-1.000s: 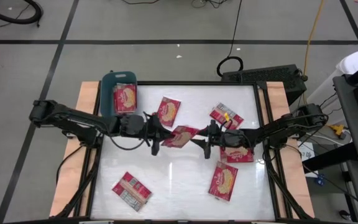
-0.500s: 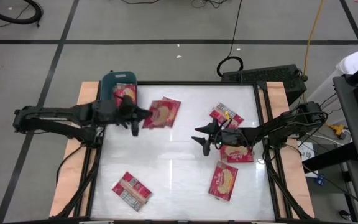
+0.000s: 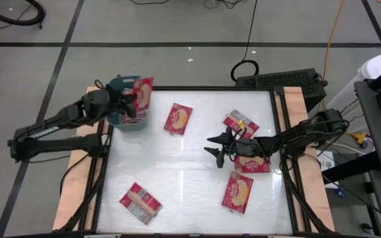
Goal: Sort popcorn bags into baskets
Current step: Stack the red popcorn bag on top of the other red popcorn bag into the blue bin
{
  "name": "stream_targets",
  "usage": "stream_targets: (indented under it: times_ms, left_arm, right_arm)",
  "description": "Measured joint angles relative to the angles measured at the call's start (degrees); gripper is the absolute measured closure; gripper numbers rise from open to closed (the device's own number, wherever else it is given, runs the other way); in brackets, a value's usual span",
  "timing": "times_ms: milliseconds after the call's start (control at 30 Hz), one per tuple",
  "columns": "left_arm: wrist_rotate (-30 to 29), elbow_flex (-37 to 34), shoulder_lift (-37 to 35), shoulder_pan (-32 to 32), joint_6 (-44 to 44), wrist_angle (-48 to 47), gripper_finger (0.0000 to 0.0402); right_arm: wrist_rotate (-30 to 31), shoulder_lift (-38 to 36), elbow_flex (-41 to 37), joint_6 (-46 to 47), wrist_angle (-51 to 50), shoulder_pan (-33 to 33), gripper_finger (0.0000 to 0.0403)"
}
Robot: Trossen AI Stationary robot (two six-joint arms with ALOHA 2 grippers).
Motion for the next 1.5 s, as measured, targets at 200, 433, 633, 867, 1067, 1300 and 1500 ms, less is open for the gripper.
stream_targets:
  times_ms: [200, 433, 633, 867, 1067, 1300, 1500]
  left_arm:
    - [0.6, 0.0, 1.0, 9.8, 0.4, -6.1, 0.0381]
    - [5.2, 0.0, 3.4, 16.3, -0.7, -7.5, 0.0373]
    - [5.4, -1.3, 7.9, 20.5, -2.0, -7.7, 0.0388]
    - [6.8, -4.5, 12.3, 23.0, -6.7, -5.4, 0.0349]
    - [5.2, -4.7, 13.7, 25.0, -5.3, -5.6, 0.0322]
    - [6.6, -4.3, 13.4, 25.9, -2.5, -5.9, 0.0293]
    - [9.4, 0.7, 13.0, 24.7, 1.9, -7.0, 0.0255]
  right_arm:
    - [0.0, 0.0, 0.0, 0.0, 0.0, 0.6, 0.0189]
    - [-0.1, 0.0, 0.0, 0.0, 0.0, 1.4, 0.0190]
    - [0.0, 0.0, 0.0, 0.0, 0.0, 1.8, 0.0190]
    - [-0.2, 0.0, 0.0, 1.5, 0.0, 1.8, 0.0190]
    - [-0.2, 0.0, 0.0, 1.1, -0.1, 1.9, 0.0190]
    - [-0.1, 0.0, 0.0, 1.0, -2.9, 1.9, 0.0190]
    - [-0.1, 0.0, 0.0, 2.8, -6.5, 1.9, 0.0190]
